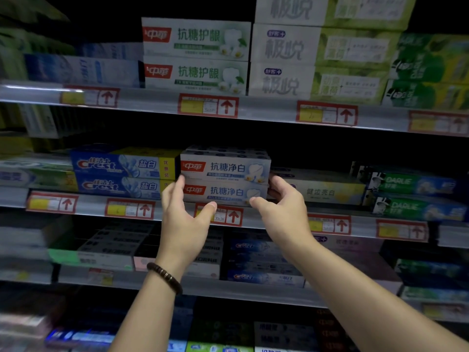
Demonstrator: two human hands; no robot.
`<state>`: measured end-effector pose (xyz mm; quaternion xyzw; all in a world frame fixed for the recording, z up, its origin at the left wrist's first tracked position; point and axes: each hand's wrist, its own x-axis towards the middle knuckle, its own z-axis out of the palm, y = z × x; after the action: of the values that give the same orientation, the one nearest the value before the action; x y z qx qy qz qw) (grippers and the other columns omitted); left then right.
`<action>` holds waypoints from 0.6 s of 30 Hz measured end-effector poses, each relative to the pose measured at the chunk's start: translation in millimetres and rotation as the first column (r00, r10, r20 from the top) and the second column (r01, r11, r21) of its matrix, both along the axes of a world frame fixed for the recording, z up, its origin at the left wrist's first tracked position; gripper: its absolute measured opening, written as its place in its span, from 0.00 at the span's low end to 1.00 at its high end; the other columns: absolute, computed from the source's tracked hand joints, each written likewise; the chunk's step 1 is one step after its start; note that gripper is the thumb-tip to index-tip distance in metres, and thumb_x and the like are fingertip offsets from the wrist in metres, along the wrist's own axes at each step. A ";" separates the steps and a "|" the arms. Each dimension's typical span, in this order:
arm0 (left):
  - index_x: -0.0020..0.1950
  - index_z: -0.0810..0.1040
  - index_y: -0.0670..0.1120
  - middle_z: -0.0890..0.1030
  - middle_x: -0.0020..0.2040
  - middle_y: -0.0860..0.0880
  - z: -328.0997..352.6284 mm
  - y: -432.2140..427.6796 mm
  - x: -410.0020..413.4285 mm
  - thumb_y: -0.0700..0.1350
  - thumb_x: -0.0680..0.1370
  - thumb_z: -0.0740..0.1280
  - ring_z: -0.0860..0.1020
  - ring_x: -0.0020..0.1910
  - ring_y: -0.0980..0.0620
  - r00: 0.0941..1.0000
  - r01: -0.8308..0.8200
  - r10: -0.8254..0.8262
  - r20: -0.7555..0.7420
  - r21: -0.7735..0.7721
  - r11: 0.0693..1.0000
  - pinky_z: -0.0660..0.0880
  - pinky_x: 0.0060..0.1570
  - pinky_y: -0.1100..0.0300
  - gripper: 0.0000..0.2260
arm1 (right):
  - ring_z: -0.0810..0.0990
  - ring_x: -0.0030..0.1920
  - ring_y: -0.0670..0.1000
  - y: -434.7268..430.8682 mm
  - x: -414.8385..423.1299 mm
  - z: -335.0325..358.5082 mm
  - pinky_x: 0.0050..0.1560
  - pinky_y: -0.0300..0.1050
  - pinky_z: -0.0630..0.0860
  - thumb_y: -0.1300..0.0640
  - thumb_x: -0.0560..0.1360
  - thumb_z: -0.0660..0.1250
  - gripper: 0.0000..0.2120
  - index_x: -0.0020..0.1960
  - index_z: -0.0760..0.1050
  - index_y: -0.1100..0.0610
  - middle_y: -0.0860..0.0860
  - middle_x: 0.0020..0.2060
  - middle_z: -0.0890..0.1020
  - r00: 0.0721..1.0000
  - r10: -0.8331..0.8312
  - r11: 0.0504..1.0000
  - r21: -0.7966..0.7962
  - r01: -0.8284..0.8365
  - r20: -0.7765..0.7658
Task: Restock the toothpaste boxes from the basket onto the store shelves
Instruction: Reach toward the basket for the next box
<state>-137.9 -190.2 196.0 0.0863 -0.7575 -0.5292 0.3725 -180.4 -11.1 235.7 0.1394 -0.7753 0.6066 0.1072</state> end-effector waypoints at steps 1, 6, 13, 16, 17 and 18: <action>0.85 0.56 0.50 0.61 0.77 0.58 -0.4 -0.4 -0.3 0.48 0.79 0.74 0.65 0.74 0.59 1.000 0.005 -0.005 0.005 -0.002 1.000 0.64 0.66 0.66 0.39 | 0.75 0.52 0.32 0.1 1.3 0.9 0.57 0.32 0.70 0.58 0.79 0.74 0.37 0.84 0.63 0.52 0.43 0.67 0.80 1.000 0.011 1.000 0.006 -0.011 0.004; 0.85 0.54 0.50 0.58 0.77 0.60 -3.5 -2.3 -3.5 0.50 0.79 0.74 0.64 0.75 0.58 1.000 0.018 -0.018 0.025 -0.012 1.000 0.63 0.66 0.65 0.40 | 0.69 0.63 0.38 -1.1 2.8 1.1 0.62 0.37 0.68 0.58 0.80 0.73 0.37 0.84 0.61 0.53 0.47 0.77 0.72 1.000 0.024 1.000 0.014 -0.024 -0.015; 0.85 0.54 0.50 0.53 0.77 0.62 -6.4 -3.4 -6.6 0.52 0.78 0.74 0.61 0.76 0.57 0.998 0.036 -0.035 0.049 -0.027 0.999 0.62 0.69 0.63 0.41 | 0.69 0.60 0.35 -0.5 1.3 -0.6 0.59 0.31 0.68 0.59 0.80 0.73 0.37 0.84 0.61 0.53 0.47 0.76 0.73 1.000 0.028 0.999 0.033 -0.027 -0.012; 0.85 0.54 0.50 0.53 0.77 0.62 -7.0 -3.1 -7.3 0.52 0.78 0.74 0.61 0.77 0.55 0.999 0.031 -0.029 0.046 -0.030 0.999 0.63 0.69 0.62 0.41 | 0.71 0.56 0.33 -0.6 0.6 -1.3 0.48 0.21 0.67 0.59 0.81 0.73 0.36 0.84 0.61 0.53 0.46 0.75 0.74 1.000 0.028 0.999 0.046 -0.028 -0.004; 0.85 0.54 0.50 0.53 0.77 0.62 -7.4 -3.2 -7.6 0.52 0.78 0.75 0.61 0.77 0.55 0.999 0.031 -0.029 0.046 -0.030 0.999 0.63 0.70 0.61 0.41 | 0.70 0.60 0.35 -0.4 0.3 -1.5 0.52 0.23 0.67 0.59 0.81 0.73 0.36 0.84 0.61 0.53 0.46 0.75 0.74 1.000 0.025 0.999 0.045 -0.025 -0.011; 0.85 0.54 0.50 0.53 0.77 0.62 -7.6 -3.0 -7.9 0.53 0.78 0.75 0.61 0.77 0.55 0.999 0.031 -0.030 0.045 -0.034 0.999 0.63 0.70 0.61 0.42 | 0.69 0.62 0.37 -0.3 0.3 -1.4 0.57 0.28 0.68 0.59 0.80 0.73 0.36 0.84 0.62 0.53 0.47 0.76 0.74 1.000 0.022 0.999 0.041 -0.022 -0.016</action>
<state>-145.8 -193.2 188.5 0.0801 -0.7760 -0.5194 0.3489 -180.1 -11.4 234.3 0.1551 -0.7849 0.5907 0.1043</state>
